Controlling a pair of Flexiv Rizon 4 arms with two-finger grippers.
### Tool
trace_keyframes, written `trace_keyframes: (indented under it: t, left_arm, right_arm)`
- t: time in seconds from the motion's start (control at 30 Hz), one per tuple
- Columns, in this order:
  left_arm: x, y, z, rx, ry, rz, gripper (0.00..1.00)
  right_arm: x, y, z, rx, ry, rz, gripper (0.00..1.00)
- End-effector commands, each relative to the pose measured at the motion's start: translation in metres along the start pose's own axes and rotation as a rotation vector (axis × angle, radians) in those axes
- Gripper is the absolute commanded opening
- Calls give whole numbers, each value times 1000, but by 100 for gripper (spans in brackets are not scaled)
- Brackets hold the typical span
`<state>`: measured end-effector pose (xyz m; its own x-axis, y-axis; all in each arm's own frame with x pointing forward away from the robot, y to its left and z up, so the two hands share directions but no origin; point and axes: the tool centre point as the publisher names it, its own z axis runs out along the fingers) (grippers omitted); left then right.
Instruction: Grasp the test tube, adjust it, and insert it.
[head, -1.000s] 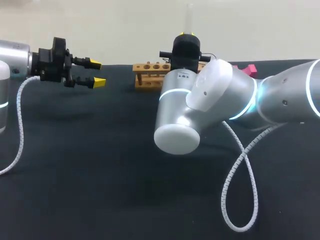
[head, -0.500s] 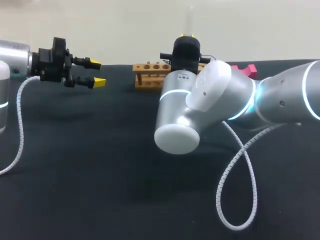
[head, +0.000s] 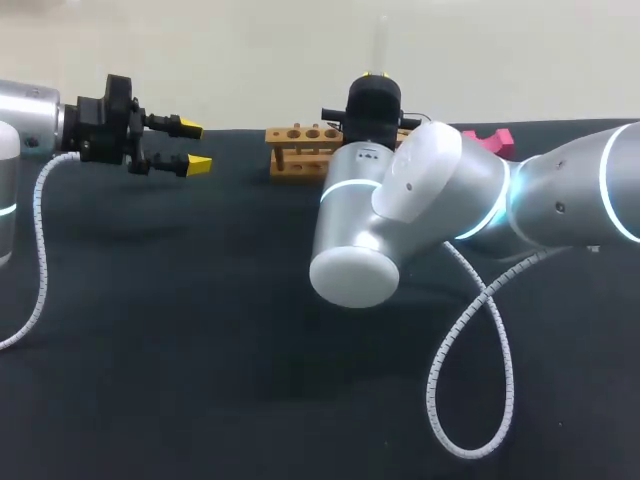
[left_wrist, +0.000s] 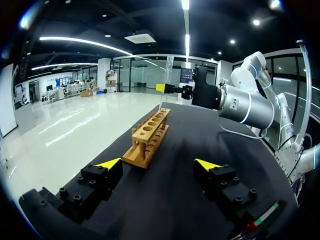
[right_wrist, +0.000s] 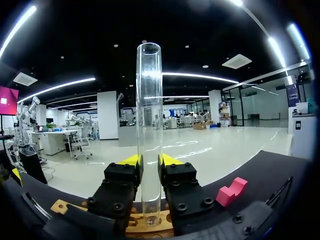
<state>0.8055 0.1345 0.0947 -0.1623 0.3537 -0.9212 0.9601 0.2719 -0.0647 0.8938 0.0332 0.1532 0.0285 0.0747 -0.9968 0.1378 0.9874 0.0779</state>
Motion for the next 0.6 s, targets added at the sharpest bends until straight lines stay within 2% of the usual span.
trace_keyframes:
  t: [0.03,0.6]
  left_arm:
    - [1,-2,-1,-5,-4,3,100]
    - [1,-2,-1,-5,-4,3,100]
  right_arm:
    - [6,0,4,-2,4,1,0]
    - [28,0,10,-1,50,7,0]
